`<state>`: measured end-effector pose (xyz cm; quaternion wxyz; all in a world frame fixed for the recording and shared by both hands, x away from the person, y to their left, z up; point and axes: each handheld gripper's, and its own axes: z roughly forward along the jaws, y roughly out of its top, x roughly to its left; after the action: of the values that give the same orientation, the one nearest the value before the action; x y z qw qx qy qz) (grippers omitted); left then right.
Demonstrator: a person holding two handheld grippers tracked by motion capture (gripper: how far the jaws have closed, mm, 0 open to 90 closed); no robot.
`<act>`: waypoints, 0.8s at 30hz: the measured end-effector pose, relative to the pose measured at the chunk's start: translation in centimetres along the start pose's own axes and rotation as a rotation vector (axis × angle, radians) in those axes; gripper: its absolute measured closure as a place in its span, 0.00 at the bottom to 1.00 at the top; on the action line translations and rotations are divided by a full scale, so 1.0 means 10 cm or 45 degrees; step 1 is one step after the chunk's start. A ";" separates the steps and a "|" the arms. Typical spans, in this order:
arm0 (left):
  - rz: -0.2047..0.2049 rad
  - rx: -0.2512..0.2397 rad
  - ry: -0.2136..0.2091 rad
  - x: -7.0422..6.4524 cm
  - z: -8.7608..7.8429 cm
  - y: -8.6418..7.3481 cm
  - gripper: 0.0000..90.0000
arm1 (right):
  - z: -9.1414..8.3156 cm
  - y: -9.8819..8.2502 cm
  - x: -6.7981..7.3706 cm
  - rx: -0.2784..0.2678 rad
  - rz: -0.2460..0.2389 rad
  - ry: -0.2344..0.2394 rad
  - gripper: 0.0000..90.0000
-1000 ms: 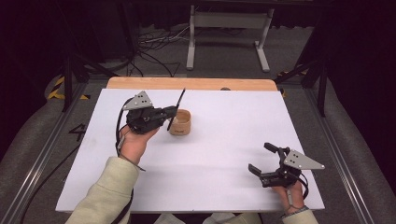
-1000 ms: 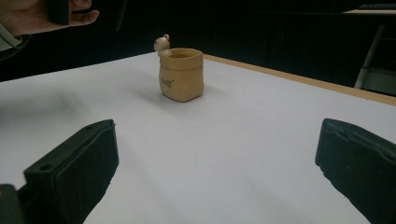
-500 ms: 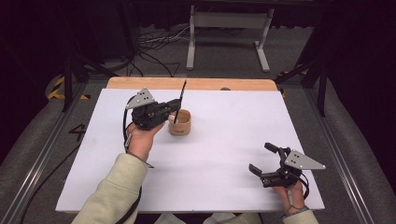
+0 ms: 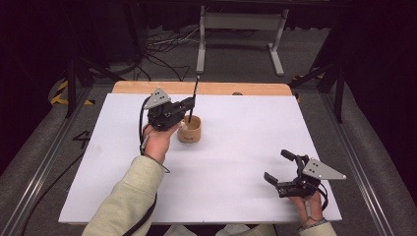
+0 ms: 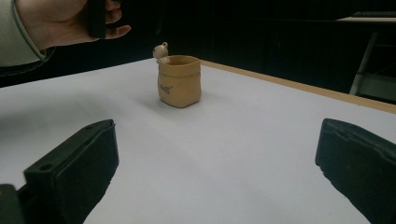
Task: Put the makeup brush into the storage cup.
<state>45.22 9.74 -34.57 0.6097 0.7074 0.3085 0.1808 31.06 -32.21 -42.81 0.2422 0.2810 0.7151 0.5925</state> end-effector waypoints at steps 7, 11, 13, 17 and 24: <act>-0.001 -0.009 0.076 0.00 0.08 -0.02 0.92 | -0.03 0.00 0.00 -0.007 0.003 -0.005 0.00; -0.006 -0.012 0.127 0.00 0.11 -0.03 0.92 | -0.03 0.00 0.00 -0.006 0.003 -0.003 0.00; -0.007 -0.021 0.143 0.00 0.12 -0.04 0.92 | -0.03 0.00 0.00 -0.008 0.001 0.000 0.00; 0.009 -0.025 0.179 0.00 0.14 -0.06 0.92 | -0.03 0.00 0.00 -0.009 0.002 0.002 0.00; 0.016 -0.016 0.241 0.03 0.15 -0.13 0.92 | -0.05 0.01 -0.01 -0.019 0.007 0.000 0.00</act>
<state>46.09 8.91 -36.11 0.5811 0.6853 0.3591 0.2523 30.79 -32.63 -42.65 0.2428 0.2813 0.7099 0.5983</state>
